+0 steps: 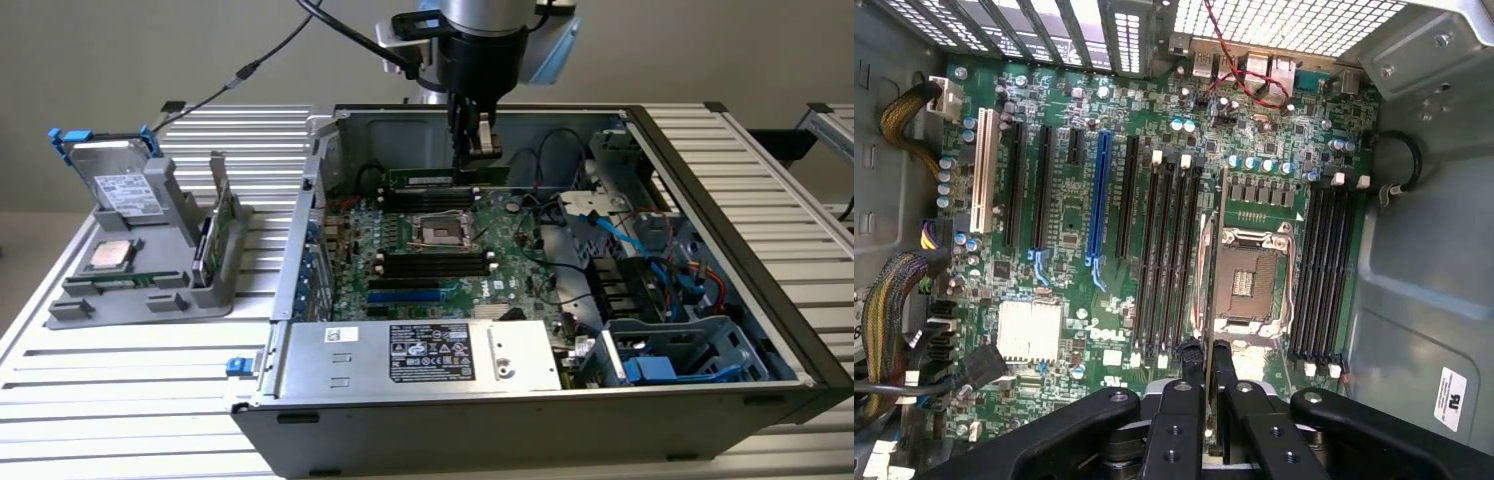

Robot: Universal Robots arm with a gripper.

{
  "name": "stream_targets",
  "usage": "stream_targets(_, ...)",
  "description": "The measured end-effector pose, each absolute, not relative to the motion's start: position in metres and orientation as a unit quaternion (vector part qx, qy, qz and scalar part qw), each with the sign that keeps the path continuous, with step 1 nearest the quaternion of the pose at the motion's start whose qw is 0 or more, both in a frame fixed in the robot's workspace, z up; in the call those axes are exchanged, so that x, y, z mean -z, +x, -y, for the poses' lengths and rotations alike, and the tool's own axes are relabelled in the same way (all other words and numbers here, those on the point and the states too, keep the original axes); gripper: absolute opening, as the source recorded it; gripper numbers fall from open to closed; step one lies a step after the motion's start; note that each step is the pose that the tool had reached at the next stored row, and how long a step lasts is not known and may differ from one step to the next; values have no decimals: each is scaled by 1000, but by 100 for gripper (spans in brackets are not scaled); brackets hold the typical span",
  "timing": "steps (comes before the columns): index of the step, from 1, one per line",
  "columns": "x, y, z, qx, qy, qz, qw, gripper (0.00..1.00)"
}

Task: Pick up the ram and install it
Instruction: 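Pick up the ram and move it above insertion slot, then insert the ram into the slot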

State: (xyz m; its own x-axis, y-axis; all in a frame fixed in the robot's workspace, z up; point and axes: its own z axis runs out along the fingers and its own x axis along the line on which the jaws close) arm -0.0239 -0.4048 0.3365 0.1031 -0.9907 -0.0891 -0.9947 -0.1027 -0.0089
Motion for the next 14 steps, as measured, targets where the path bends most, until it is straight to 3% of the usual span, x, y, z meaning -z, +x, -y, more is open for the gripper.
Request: stream_targets(14,-332,-24,405,-30,-742,-669,32,14)
